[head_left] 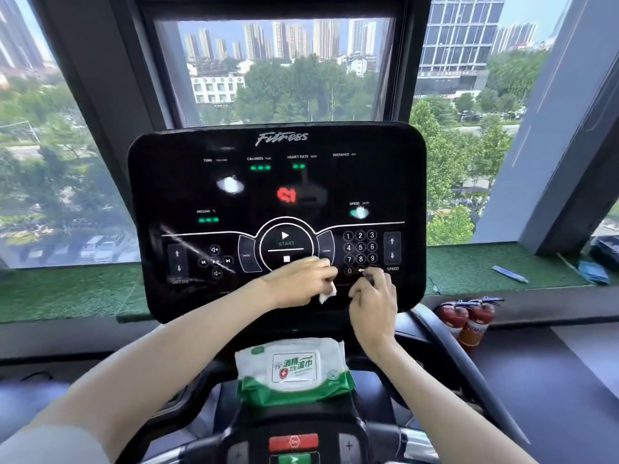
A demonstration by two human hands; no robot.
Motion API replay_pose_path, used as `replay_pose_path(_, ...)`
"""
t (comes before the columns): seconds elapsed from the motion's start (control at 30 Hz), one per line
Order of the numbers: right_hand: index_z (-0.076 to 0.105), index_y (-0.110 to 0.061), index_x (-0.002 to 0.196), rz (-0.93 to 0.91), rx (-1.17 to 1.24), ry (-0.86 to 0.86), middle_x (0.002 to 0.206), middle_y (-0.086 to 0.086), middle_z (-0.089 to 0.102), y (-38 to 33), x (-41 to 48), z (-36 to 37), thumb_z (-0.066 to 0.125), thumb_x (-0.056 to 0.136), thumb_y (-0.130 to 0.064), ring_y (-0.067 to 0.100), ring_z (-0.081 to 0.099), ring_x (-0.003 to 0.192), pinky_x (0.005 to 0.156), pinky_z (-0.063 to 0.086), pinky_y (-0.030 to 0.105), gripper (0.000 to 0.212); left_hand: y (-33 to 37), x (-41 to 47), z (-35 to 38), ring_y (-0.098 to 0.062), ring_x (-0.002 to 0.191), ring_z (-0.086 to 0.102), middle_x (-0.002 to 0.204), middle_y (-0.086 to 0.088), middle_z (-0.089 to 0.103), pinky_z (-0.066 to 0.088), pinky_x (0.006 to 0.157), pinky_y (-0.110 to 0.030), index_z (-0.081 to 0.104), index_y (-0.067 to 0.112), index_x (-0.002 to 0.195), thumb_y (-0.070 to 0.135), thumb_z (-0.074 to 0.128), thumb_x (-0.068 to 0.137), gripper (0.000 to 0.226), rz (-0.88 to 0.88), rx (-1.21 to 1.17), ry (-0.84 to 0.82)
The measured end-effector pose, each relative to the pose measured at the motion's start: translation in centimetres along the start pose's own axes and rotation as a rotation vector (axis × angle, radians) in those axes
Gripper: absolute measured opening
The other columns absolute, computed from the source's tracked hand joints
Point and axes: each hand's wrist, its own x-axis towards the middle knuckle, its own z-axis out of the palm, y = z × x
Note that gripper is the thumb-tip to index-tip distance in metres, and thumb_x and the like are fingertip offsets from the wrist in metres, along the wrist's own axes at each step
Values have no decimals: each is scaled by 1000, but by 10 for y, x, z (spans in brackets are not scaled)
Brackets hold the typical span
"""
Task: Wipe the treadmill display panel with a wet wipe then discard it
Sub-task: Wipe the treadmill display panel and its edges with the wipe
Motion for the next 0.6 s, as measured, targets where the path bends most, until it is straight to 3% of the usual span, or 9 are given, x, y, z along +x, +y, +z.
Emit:
replay_pose_path(0.1,63,-7,63,-26,24,3,101,10,59,-24,4,11,58,66,13,29,55,94,81,41,37,20,-28,-36,-14,-18,83,49,89,1,55,43,74,-31,65,18,88,-11,53,63,40,-57,64,66)
replay_pose_path(0.17,63,-6,69,-64,44,14,103,11,58,-40,5,18,57,65,15,29,55,94,80,44,39,22,-52,-64,-25,-20,87,49,96,-2,57,46,75,-34,65,16,98,-15,51,65,47,-217,85,178)
replay_pose_path(0.3,62,-8,94,-101,16,13,119,14,53,-68,1,31,55,64,16,28,52,103,88,45,39,39,-93,-116,-51,-23,89,46,99,-9,52,51,61,-39,62,11,110,-23,50,69,55,-891,7,645)
replay_pose_path(0.37,60,-8,103,-67,-1,9,125,17,50,-77,-4,39,54,64,15,30,48,110,92,43,41,46,-89,-120,-53,-24,94,45,102,-10,48,48,65,-35,58,13,117,-22,44,71,60,-1199,-73,789)
replay_pose_path(0.4,59,-8,107,-43,-13,8,128,18,48,-81,-7,44,55,63,14,32,46,113,94,43,42,49,-79,-117,-47,-25,95,45,103,-10,48,47,68,-34,58,15,118,-21,43,69,62,-1195,-111,781)
replay_pose_path(0.43,57,-8,110,-18,-27,5,131,21,45,-86,-10,48,55,63,14,33,44,116,97,41,43,51,-66,-112,-37,-25,95,46,103,-9,49,48,70,-36,58,17,117,-18,42,68,62,-1060,-119,693)
replay_pose_path(0.53,52,-8,119,34,-64,-8,138,25,37,-97,-17,59,55,64,12,37,39,121,101,37,46,59,-30,-111,1,-22,96,47,105,-3,53,53,70,-40,57,16,113,-8,37,69,54,-371,13,212)
replay_pose_path(0.57,50,-7,121,39,-69,-12,138,26,36,-100,-19,61,55,64,12,38,39,121,101,36,47,61,-33,-117,5,-22,94,47,103,-4,53,53,70,-40,57,13,112,-9,37,68,53,-306,22,185)
replay_pose_path(0.6,49,-7,123,39,-70,-17,139,27,35,-102,-21,63,55,63,11,39,39,121,101,36,47,63,-41,-124,4,-21,93,47,102,-5,53,53,70,-41,59,11,112,-12,40,69,52,-367,-25,243)
